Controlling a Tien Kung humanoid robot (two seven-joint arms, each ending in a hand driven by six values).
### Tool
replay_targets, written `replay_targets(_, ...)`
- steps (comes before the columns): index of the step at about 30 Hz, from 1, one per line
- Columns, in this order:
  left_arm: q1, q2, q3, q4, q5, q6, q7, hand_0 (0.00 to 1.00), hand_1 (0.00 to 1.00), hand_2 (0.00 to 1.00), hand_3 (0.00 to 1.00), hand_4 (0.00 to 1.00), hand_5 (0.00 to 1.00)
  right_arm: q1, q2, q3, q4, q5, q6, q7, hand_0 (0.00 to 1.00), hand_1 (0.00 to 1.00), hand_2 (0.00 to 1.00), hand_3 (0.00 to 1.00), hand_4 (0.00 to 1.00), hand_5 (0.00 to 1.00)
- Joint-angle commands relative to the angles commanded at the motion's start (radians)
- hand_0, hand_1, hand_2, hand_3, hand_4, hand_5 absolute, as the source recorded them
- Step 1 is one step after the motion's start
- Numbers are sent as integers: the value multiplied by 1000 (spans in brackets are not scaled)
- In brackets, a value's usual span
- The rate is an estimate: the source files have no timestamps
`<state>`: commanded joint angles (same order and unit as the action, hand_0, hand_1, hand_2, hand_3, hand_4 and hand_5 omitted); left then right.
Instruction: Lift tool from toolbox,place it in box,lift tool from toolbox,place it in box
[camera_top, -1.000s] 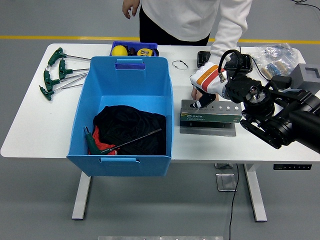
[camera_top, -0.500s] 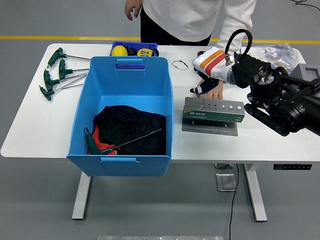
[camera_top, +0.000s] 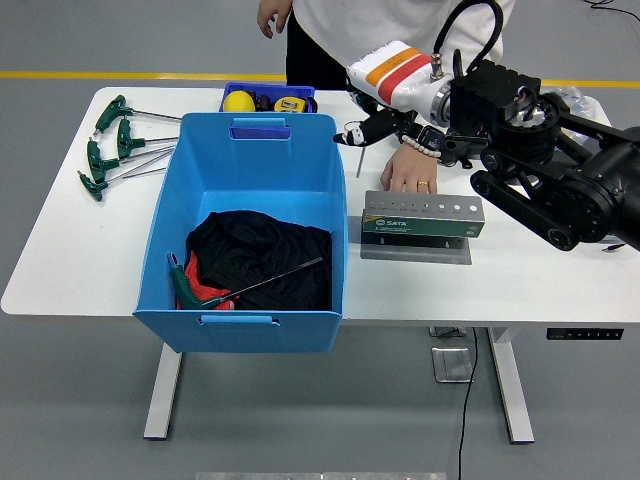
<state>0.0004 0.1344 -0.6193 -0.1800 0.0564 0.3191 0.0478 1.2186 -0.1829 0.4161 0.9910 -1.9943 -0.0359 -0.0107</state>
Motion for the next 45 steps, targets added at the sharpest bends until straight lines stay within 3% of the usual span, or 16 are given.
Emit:
replay_targets(8, 0, 1, 14, 0, -15, -1, -4, 580, 589, 674, 784, 854, 781, 11, 42, -55, 115, 11, -46, 4, 2, 2, 44, 50, 838, 636)
replay_targets(9, 0, 1, 15, 0, -16, -1, -4, 582, 588, 674, 784, 854, 781, 13, 50, -77, 121, 16, -55, 7, 186, 233, 332, 355, 858, 619)
replay_targets(12, -1, 2, 21, 0, -21, -1, -6, 582, 588, 674, 784, 854, 781, 12, 67, -135, 128, 1, -73, 12, 186, 233, 332, 355, 858, 619)
replay_targets(15, -2, 2, 25, 0, -24, -2, -7, 582, 588, 674, 784, 854, 781, 11, 80, -185, 122, 12, -54, 5, 186, 233, 332, 355, 858, 619)
replay_targets(16, -2, 3, 26, 0, -24, -2, -7, 581, 588, 672, 784, 854, 782, 10, 82, -195, 120, 13, -50, 4, 496, 579, 672, 624, 914, 598)
replay_targets(21, -2, 3, 17, 0, -12, -1, -4, 581, 588, 672, 784, 854, 782, 9, 97, -231, 97, 15, -56, -2, 496, 579, 672, 624, 914, 598)
replay_targets(22, -1, 3, 17, 0, -11, -2, -4, 580, 587, 672, 782, 854, 783, 9, 100, -234, 91, 17, -62, -3, 623, 706, 794, 853, 927, 594)
replay_targets(27, -1, 3, 12, 0, -3, -1, -1, 580, 587, 672, 782, 854, 783, 7, 101, -231, 76, 7, -98, 0, 623, 706, 794, 853, 927, 594)
replay_targets(28, -2, 3, 11, 0, -2, -1, -1, 579, 586, 671, 782, 854, 783, 6, 101, -230, 74, 7, -104, 1, 760, 847, 923, 990, 930, 574)
replay_targets(40, -3, 1, -15, 0, 32, 2, 6, 579, 586, 671, 782, 853, 783, -53, 63, -188, 64, 6, -107, 7, 793, 864, 941, 998, 951, 584)
replay_targets(45, 1, -2, -23, 0, 39, 4, 5, 579, 586, 671, 782, 853, 783, -134, -2, -136, 111, -22, -135, -2, 793, 864, 941, 998, 951, 584)
